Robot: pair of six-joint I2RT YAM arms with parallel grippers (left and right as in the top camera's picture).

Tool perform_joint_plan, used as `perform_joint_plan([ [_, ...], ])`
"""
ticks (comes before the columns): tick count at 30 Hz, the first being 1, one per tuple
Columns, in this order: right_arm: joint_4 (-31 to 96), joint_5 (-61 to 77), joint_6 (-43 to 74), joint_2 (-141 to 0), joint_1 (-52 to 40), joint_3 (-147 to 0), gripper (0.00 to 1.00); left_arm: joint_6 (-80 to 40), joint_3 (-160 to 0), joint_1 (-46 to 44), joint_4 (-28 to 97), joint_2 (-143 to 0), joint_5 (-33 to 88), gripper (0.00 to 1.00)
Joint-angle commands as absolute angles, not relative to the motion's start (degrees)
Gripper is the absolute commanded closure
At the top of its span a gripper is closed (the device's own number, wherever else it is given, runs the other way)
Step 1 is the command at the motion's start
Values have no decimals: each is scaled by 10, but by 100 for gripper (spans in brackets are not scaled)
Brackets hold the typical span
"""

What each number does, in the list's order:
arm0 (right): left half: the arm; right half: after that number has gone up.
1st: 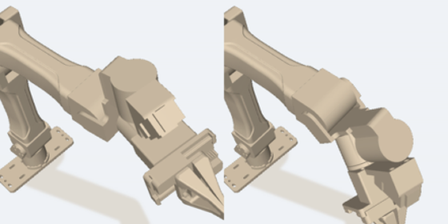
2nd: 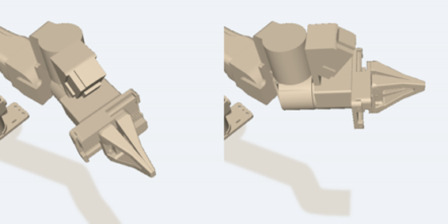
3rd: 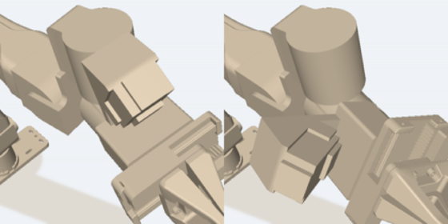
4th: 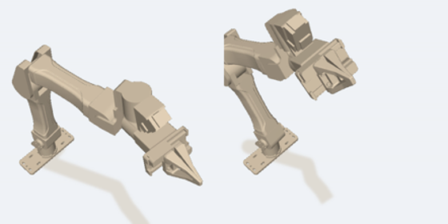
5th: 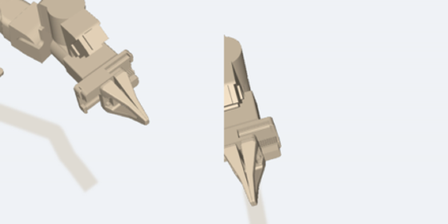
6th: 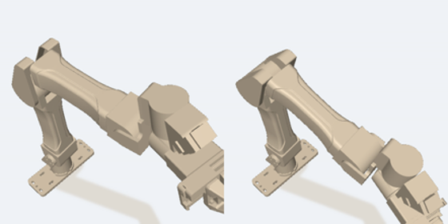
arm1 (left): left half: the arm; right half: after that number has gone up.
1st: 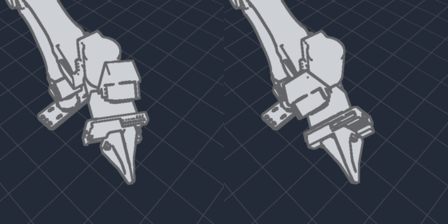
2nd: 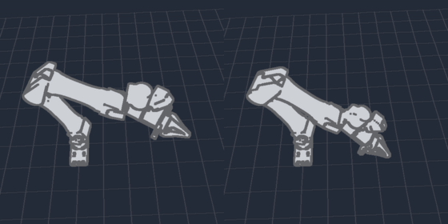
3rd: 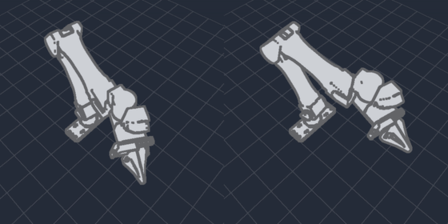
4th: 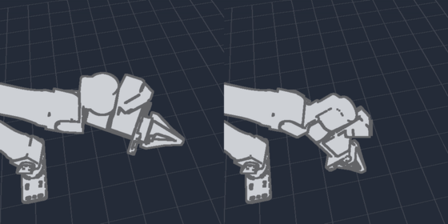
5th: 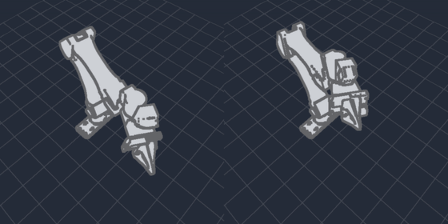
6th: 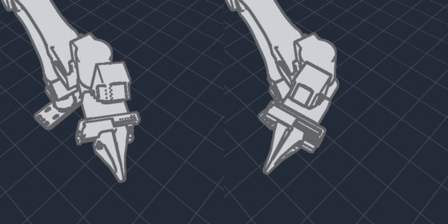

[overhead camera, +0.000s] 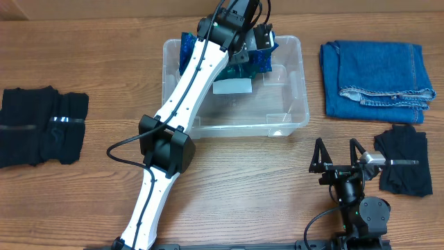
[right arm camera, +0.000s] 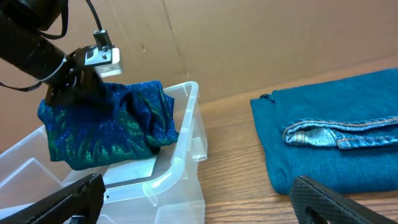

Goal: Pack container
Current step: 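Lower the blue garment into the bin and press it flat with left gripper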

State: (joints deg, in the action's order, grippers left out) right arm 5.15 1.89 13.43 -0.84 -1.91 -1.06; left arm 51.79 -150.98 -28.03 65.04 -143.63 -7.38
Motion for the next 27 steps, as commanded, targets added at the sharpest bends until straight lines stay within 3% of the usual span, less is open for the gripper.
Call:
perform_joint_plan([
  [1,48,12,130,-3,-17,-5,0,471,-1511,-277,666,-1432,-73,96],
  [8,48,12,130,-3,-17,-5,0,441,-1513,-281,706,-1431,-28,96],
  [18,48,12,130,-3,-17,-5,0,441,-1581,-283,876,-1426,108,96],
  [27,48,12,130,-3,-17,-5,0,455,-1565,-281,880,-1428,148,96],
])
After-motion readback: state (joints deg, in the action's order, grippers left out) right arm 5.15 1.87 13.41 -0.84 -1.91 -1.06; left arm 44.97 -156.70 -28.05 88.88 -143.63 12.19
